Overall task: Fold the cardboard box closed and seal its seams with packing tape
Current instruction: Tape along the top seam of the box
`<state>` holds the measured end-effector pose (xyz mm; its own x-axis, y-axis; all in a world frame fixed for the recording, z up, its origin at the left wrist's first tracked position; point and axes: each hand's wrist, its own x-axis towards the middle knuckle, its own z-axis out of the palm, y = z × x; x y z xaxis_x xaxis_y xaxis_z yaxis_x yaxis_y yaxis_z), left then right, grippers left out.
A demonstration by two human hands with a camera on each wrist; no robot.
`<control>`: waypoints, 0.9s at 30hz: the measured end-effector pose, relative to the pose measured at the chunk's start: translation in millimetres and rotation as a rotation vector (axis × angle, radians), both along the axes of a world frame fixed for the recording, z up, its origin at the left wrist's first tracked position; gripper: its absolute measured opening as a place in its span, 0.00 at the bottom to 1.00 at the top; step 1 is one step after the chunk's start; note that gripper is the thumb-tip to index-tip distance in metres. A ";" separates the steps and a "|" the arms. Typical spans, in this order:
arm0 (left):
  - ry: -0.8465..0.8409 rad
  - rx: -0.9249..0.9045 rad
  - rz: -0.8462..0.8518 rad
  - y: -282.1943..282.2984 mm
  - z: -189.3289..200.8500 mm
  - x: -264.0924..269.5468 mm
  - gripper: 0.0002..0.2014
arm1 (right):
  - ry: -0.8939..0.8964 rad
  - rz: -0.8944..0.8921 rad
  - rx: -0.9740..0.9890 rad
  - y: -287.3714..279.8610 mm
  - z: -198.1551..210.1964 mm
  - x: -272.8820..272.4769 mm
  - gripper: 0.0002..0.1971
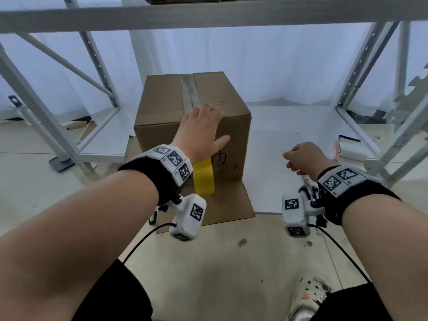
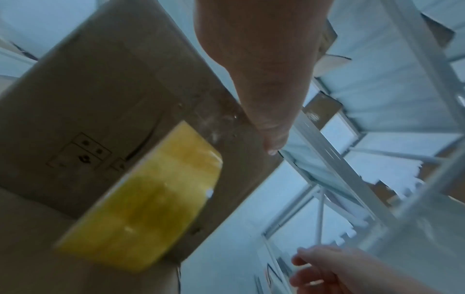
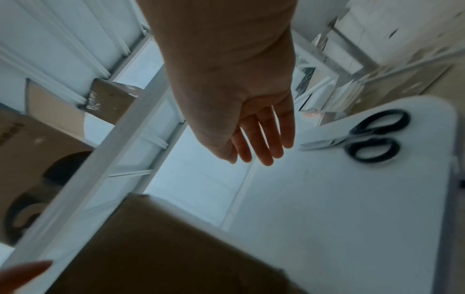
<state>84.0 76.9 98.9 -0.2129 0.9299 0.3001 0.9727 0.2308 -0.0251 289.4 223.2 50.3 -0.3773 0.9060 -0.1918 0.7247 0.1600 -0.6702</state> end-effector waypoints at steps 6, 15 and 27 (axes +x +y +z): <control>0.076 -0.074 -0.282 42.3 -23.6 60.5 0.20 | -0.514 0.093 0.200 12.2 -27.5 38.2 0.15; -0.002 -0.295 -0.317 78.8 -83.8 75.2 0.17 | -0.601 0.094 0.121 19.0 -76.3 47.5 0.26; -0.205 -0.028 -0.341 82.4 -50.4 63.7 0.15 | -0.100 -0.275 0.084 8.5 -77.1 8.4 0.22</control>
<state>147.8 159.3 48.5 0.0567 0.9648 0.2566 0.9789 -0.1042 0.1755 297.8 231.7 -26.9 -0.0987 0.9858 -0.1358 0.8103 0.0004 -0.5860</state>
